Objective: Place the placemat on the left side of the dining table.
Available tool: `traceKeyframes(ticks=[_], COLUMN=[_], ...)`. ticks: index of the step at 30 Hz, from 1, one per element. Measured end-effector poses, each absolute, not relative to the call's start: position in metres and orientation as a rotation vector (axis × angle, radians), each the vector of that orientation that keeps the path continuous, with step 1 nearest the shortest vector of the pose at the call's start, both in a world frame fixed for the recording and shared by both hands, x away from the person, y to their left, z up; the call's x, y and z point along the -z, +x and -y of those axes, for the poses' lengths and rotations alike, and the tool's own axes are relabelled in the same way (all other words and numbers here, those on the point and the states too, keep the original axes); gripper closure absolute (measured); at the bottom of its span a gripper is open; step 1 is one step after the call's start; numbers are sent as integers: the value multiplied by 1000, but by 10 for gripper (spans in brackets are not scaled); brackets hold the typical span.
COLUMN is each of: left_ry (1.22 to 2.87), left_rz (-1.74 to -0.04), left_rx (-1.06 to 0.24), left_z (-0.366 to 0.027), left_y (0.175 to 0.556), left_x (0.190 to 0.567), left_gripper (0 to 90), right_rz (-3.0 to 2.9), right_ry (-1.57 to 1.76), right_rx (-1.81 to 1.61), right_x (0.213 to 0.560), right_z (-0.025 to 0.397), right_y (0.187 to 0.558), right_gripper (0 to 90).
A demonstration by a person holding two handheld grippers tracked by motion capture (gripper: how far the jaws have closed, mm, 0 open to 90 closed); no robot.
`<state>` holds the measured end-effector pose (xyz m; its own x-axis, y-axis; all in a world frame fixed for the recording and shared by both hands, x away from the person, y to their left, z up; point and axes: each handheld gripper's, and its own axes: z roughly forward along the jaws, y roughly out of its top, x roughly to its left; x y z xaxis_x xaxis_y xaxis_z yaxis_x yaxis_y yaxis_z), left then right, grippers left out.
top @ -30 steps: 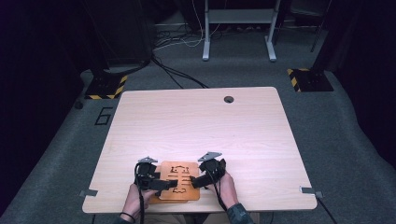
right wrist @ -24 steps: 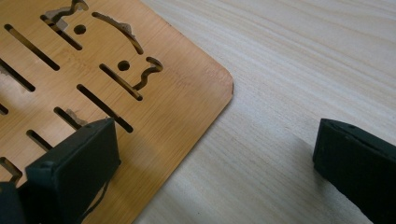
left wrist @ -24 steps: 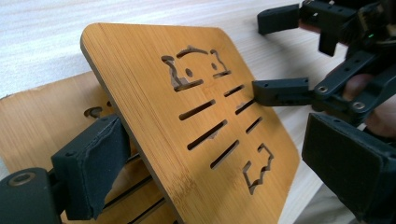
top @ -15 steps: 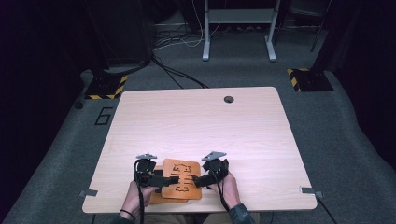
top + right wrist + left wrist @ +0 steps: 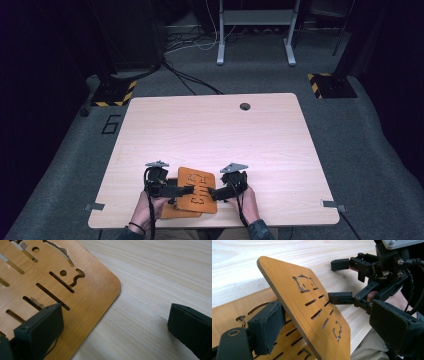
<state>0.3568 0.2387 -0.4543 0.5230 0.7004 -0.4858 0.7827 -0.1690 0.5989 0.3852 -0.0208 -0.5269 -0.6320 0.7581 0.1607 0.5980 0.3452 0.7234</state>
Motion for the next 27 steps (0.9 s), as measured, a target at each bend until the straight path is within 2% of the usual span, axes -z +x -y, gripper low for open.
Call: traceKeyframes(ticks=[9, 27], left_ry=[1936, 1958], left_rz=[-1195, -1231], left_rx=[124, 131], left_z=[-226, -210], left_y=[356, 366], left_x=[443, 426], left_gripper=[140, 280], right_rz=[-2388, -2350], right_ry=[1253, 1291], right_rx=[-1192, -1228], right_x=[528, 529], right_z=[25, 31], right_y=[385, 383], right_gripper=[0, 0])
